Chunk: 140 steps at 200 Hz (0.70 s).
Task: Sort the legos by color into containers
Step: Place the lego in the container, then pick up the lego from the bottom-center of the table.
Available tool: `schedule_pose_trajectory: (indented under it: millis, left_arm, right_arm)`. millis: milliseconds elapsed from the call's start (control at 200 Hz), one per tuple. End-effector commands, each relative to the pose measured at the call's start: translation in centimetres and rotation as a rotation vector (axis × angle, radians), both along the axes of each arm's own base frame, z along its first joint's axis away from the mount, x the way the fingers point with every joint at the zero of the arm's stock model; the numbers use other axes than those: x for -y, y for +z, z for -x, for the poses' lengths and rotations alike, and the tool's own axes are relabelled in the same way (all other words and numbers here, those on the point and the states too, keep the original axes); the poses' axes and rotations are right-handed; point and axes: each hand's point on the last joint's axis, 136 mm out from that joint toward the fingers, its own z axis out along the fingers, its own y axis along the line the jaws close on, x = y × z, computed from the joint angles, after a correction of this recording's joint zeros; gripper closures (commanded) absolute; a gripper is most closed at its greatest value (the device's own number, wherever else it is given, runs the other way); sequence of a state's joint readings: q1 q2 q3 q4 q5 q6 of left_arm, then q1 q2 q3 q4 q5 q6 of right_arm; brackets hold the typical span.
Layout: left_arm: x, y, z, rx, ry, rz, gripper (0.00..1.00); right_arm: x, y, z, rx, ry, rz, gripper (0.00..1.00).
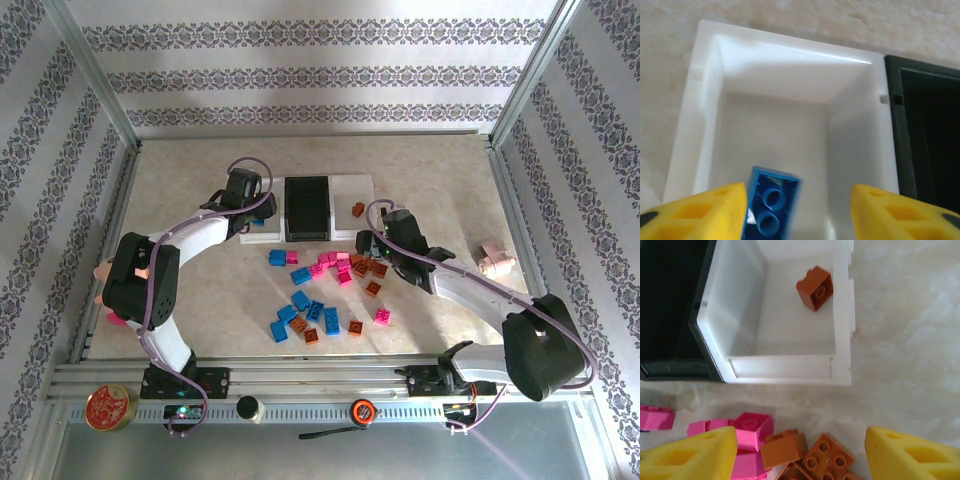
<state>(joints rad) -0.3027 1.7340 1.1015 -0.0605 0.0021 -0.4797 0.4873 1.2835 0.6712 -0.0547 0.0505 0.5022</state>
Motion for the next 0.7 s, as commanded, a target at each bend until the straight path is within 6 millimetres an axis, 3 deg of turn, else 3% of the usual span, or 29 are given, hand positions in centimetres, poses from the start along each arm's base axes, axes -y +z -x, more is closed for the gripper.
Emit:
schedule_pose_trajectory:
  millis: [0, 150, 330, 370, 420, 565, 695]
  left_arm:
    - [1.2, 3.8, -0.4, 0.063, -0.024, 0.074, 0.37]
    - [2.8, 8.1, 1.2, 0.144, -0.082, 0.094, 0.24]
    - [4.1, 11.8, 5.9, 0.25, -0.147, 0.217, 0.12]
    - [4.0, 12.0, 7.1, 0.268, -0.153, 0.257, 0.03]
    - [4.0, 11.9, 8.6, 0.277, -0.164, 0.302, 0.0]
    - [3.1, 10.4, 12.3, 0.273, -0.167, 0.349, 0.0]
    - [2.1, 9.2, 14.4, 0.272, -0.148, 0.37, 0.0]
  right_arm:
    - [-0.1, -0.7, 2.0, -0.055, 0.033, -0.014, 0.31]
    - [0.6, -0.2, 3.3, -0.051, 0.028, -0.009, 0.31]
    - [1.7, -0.2, 5.3, -0.103, 0.025, 0.016, 0.31]
    - [1.9, -0.6, 5.9, -0.13, 0.024, 0.023, 0.31]
    - [2.1, -1.4, 6.8, -0.172, 0.03, 0.027, 0.31]
    - [2.2, -3.7, 10.1, -0.299, 0.056, 0.046, 0.31]
    - [2.7, -5.2, 12.7, -0.38, 0.044, 0.089, 0.31]
